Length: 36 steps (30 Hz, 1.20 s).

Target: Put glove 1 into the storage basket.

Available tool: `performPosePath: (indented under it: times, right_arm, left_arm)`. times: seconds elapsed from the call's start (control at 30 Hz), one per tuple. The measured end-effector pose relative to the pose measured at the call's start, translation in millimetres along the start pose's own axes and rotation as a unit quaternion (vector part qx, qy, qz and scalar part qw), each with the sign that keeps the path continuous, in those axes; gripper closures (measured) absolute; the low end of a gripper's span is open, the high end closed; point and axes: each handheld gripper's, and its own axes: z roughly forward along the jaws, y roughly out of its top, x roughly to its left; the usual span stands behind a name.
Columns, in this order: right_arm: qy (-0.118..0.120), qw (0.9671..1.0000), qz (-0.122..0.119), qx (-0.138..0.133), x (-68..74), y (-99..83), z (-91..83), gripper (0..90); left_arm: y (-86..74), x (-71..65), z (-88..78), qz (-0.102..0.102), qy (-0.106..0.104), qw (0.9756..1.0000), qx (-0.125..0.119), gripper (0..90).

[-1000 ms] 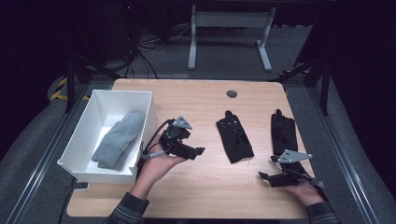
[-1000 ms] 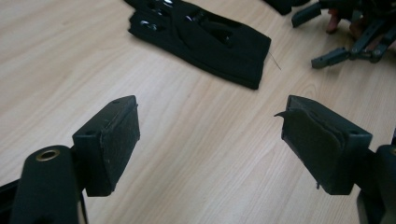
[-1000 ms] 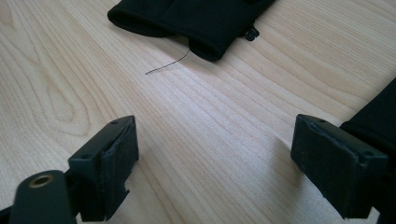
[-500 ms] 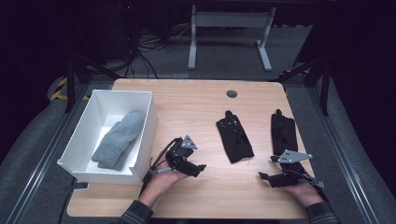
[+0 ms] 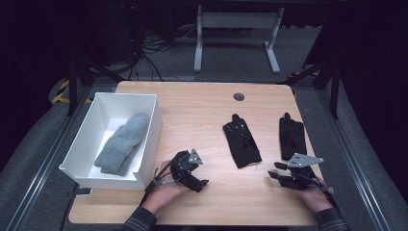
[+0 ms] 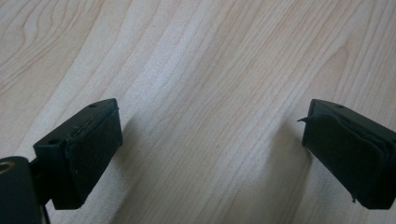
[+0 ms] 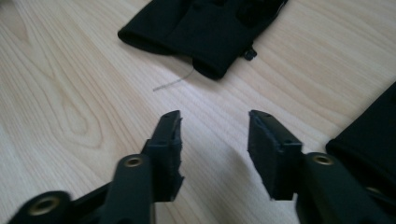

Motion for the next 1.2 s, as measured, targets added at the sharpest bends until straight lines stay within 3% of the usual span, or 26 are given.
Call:
performPosePath:
  times: [0.13, 0.17, 0.5, 0.6, 0.63, 0.67, 0.73, 0.93, 1.1, 1.2]
  right_arm:
    - [-0.007, 1.0000, 0.004, 0.001, -1.0, 6.8, -0.4, 87.3]
    - [-0.008, 0.9999, 0.012, -0.002, -4.1, 9.5, -1.0, 89.9]
    - [-0.040, 0.9982, 0.043, -0.007, -36.0, 21.2, -2.3, 90.0]
    - [-0.059, 0.9967, 0.054, -0.006, -51.3, 21.8, -4.3, 90.0]
    - [-0.069, 0.9955, 0.064, -0.005, -62.2, 22.2, -4.5, 90.0]
    - [-0.069, 0.9955, 0.064, -0.005, -62.2, 22.2, -4.5, 90.0]
    - [-0.077, 0.9941, 0.076, -0.008, -75.8, 22.8, -1.9, 90.0]
    - [-0.099, 0.9922, 0.076, -0.001, -88.7, 23.3, 6.0, 90.0]
    - [-0.097, 0.9920, 0.080, 0.002, -97.1, 27.4, 14.1, 90.0]
    - [-0.097, 0.9919, 0.078, 0.024, -100.1, 26.1, 22.8, 90.0]
  left_arm:
    - [-6.3, 1.5, 1.1, 0.005, -0.004, 0.9997, -0.022, 0.0]
    - [-9.6, 2.2, 1.7, 0.007, -0.007, 0.9992, -0.038, 0.1]
    - [-9.8, 1.7, 1.7, 0.005, -0.007, 0.9992, -0.039, 0.3]
    - [-9.7, 1.7, 1.7, 0.005, -0.007, 0.9992, -0.039, 0.2]
    - [-9.6, 1.7, 1.7, 0.005, -0.007, 0.9992, -0.038, 0.2]
    - [-9.7, 1.7, 1.7, 0.005, -0.007, 0.9992, -0.038, 0.2]
    - [-9.6, 1.5, 1.7, 0.004, -0.007, 0.9993, -0.038, 0.3]
    - [-9.6, 1.5, 1.8, 0.004, -0.007, 0.9992, -0.038, 0.2]
    - [-9.5, 1.7, 1.8, 0.005, -0.008, 0.9992, -0.038, 0.2]
    - [-9.5, 1.7, 1.8, 0.005, -0.007, 0.9992, -0.038, 0.2]
